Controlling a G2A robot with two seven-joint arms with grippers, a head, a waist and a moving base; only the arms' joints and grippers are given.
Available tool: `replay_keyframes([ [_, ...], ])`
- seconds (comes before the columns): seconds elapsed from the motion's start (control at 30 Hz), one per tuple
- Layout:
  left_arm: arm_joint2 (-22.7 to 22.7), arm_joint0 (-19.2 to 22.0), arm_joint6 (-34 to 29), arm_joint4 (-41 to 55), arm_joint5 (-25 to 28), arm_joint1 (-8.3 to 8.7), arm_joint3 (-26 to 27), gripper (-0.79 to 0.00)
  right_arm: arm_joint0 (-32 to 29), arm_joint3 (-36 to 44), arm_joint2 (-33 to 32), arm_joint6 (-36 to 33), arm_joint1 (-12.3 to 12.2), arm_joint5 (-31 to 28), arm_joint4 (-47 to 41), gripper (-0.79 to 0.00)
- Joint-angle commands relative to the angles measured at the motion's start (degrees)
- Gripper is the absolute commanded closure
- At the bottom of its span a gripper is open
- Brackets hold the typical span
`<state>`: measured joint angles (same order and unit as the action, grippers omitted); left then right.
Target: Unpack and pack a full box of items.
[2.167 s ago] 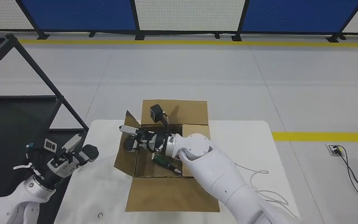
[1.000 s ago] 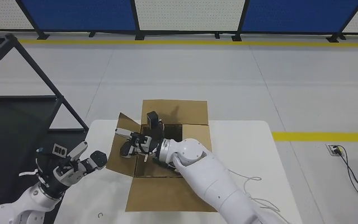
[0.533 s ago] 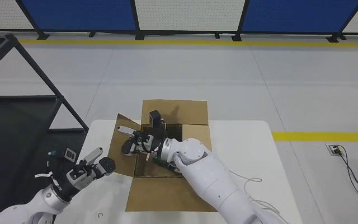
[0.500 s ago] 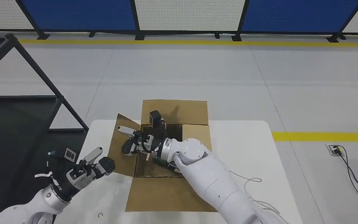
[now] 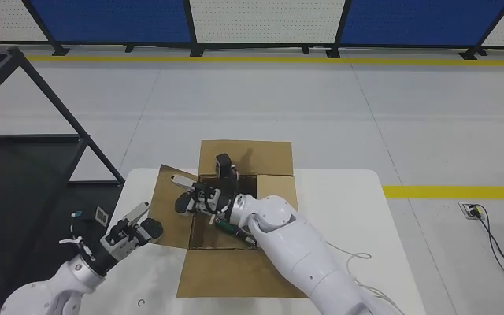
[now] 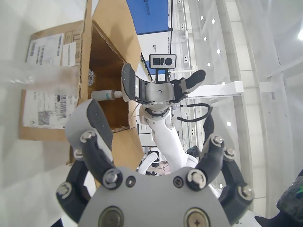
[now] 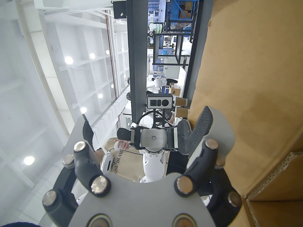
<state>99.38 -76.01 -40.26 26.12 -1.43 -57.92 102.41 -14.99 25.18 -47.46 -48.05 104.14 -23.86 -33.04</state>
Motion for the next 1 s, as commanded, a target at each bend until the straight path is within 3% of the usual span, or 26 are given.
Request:
replay_keyframes([
  [0.0, -0.7, 0.88, 0.82, -0.19, -0.42, -0.04, -0.83, -0.785, -0.59, 0.92, -0.63, 1.13, -0.37, -1.0, 0.72, -0.785],
  [0.3, -2.01, 2.09, 1.17, -1.61, -2.25, 0.05, -3.16, -0.785, -4.09, 8.69, -4.64, 5.01, -3.5, -2.97, 6.52, -0.785],
  [0.63, -3.44, 3.21, 0.52, -3.45, -3.89, 0.21, -5.18, -0.785, -10.98, 23.84, -9.02, 7.19, -6.82, 3.58, 13.7, -0.785],
  [0.97, -5.99, 5.23, 0.72, -4.29, -4.43, 0.11, -8.34, -0.785, -14.7, 31.57, -10.78, 6.91, -8.0, 5.82, 16.73, -0.785],
])
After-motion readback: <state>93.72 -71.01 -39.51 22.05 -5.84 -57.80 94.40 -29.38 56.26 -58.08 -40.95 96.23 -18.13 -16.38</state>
